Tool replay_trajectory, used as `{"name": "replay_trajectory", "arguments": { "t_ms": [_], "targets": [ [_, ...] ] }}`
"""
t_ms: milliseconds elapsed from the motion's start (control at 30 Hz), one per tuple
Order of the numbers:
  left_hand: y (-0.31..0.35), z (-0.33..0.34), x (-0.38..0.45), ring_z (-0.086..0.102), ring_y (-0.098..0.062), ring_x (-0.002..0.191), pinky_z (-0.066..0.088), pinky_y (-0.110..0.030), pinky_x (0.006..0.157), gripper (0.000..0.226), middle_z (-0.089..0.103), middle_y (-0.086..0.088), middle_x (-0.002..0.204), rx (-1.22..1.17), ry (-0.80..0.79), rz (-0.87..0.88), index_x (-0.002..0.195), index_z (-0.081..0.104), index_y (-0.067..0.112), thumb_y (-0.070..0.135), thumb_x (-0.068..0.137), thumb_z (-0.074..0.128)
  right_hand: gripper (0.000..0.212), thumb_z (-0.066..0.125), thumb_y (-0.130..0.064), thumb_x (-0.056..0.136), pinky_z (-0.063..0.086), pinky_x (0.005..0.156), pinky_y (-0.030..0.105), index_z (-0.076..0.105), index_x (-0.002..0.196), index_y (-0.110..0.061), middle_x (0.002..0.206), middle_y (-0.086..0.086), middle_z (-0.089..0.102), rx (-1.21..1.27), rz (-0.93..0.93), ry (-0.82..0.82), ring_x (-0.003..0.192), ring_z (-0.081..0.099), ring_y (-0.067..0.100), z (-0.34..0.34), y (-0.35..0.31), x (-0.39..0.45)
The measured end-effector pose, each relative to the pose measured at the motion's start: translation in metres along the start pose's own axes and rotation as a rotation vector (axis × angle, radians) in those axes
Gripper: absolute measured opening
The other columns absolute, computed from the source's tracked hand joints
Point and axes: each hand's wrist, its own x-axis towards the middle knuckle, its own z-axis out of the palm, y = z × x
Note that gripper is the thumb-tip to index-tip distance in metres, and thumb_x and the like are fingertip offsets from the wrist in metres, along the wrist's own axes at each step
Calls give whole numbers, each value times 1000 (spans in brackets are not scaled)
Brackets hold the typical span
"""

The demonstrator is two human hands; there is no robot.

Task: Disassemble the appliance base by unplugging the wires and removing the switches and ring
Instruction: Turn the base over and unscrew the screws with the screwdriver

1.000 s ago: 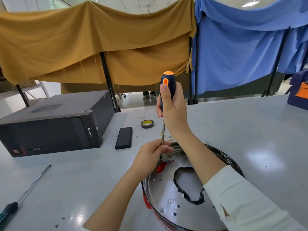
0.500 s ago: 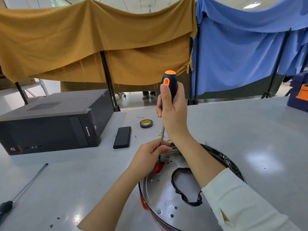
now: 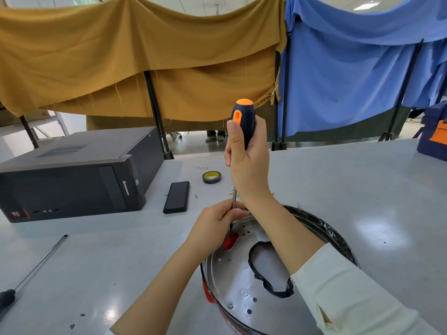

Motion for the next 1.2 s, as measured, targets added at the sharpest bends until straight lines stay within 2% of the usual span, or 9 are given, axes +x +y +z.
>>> {"name": "replay_trajectory", "arguments": {
  "t_ms": [100,267,500,767,867,933,1033,1100,1200],
  "targets": [
    [1,0,-1,61,12,88,40,-2,72,33,69,26,85,-3,1,-1,87,65,40,14,98,46,25,51,-34,94,43,55,31,46,106,-13,77,0,50,-2,4,-7,60,48,19,1,0,-1],
    [2,-1,-2,60,16,84,39,0,70,34,67,31,81,2,-5,6,87,64,40,13,98,46,22,52,-34,94,41,54,29,46,104,-15,75,-5,50,15,10,-12,58,47,16,0,-1,-1],
    [2,-1,-2,59,16,80,38,0,68,35,66,32,78,18,5,14,86,63,41,13,97,47,23,51,-34,95,41,56,29,45,106,-14,77,-1,49,6,25,-36,60,47,18,0,0,0],
    [0,0,-1,61,13,85,39,0,69,37,68,30,82,23,29,-9,82,62,43,14,98,47,20,43,-31,99,39,64,30,42,112,-15,81,-1,45,6,65,-185,67,43,15,3,2,2],
    [0,0,-2,57,16,70,38,-1,59,32,63,36,73,80,39,2,89,54,44,15,99,45,25,39,-28,99,39,67,31,41,118,-11,82,-2,44,18,53,-232,70,42,15,3,3,-1],
    [-1,0,-1,55,16,61,37,-3,52,24,66,32,77,75,40,4,102,52,38,16,99,43,27,37,-26,99,39,67,33,40,122,-11,82,2,44,21,39,-253,69,41,19,2,2,-2],
    [-3,0,0,53,8,53,36,-6,49,14,72,19,88,30,69,-10,106,53,27,18,97,47,30,37,-26,98,41,69,35,40,124,-12,84,4,45,19,27,-259,71,41,20,2,1,-3],
    [-4,0,0,62,-5,66,42,-12,56,8,73,14,84,-17,120,-34,97,58,25,19,93,56,34,38,-26,98,41,70,36,39,128,-9,85,3,46,18,29,-246,71,42,19,2,2,-4],
    [-4,1,-1,65,-25,86,49,-29,76,4,73,6,82,-74,143,-71,87,63,20,16,88,62,38,39,-25,98,42,68,35,37,132,-10,84,0,46,37,29,-227,69,42,17,0,2,-5]
  ]
}}
